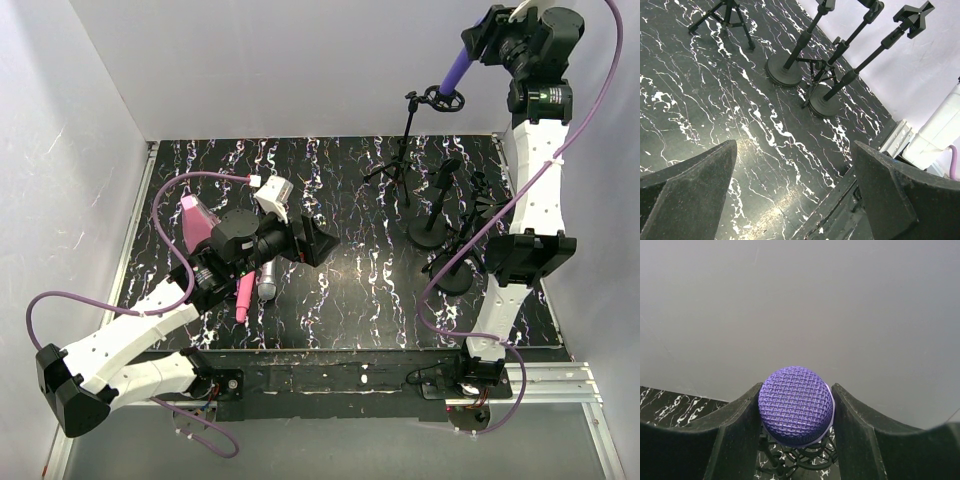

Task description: Attach the microphones to the stand

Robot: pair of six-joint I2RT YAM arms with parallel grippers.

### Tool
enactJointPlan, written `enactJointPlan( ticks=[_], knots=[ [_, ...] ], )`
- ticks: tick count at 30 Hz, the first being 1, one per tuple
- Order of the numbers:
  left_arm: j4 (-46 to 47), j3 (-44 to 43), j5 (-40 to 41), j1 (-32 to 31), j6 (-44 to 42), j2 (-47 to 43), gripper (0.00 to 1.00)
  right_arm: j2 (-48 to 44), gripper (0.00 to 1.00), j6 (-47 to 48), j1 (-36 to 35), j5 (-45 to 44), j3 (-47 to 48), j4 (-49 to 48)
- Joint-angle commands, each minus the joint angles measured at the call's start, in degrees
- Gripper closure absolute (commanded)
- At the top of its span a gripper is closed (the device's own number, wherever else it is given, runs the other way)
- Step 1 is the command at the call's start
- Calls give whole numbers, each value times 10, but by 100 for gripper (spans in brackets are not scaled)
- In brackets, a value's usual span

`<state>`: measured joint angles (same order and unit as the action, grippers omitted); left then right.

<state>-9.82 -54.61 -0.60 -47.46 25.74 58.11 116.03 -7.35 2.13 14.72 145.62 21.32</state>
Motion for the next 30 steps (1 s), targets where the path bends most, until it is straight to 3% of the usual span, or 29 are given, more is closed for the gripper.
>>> enactJointPlan(
  ticks=[1, 7, 12, 19, 30],
  knots=[
    [13, 1, -12, 2, 0, -3, 2, -15, 90, -3, -4, -10, -12, -26],
    [11, -1, -11, 2, -1, 0, 2, -1, 87, 3, -5, -25, -15, -28],
    [16, -3, -14, 2, -2, 11, 2, 4, 73, 1, -6, -22, -21, -34],
    [17, -4, -19, 2, 0, 15, 2, 24, 64, -6, -13, -38, -27, -51],
    [17, -7, -19, 2, 2, 20, 2, 43, 61, -2, -18, -51, -25, -74]
  ],
)
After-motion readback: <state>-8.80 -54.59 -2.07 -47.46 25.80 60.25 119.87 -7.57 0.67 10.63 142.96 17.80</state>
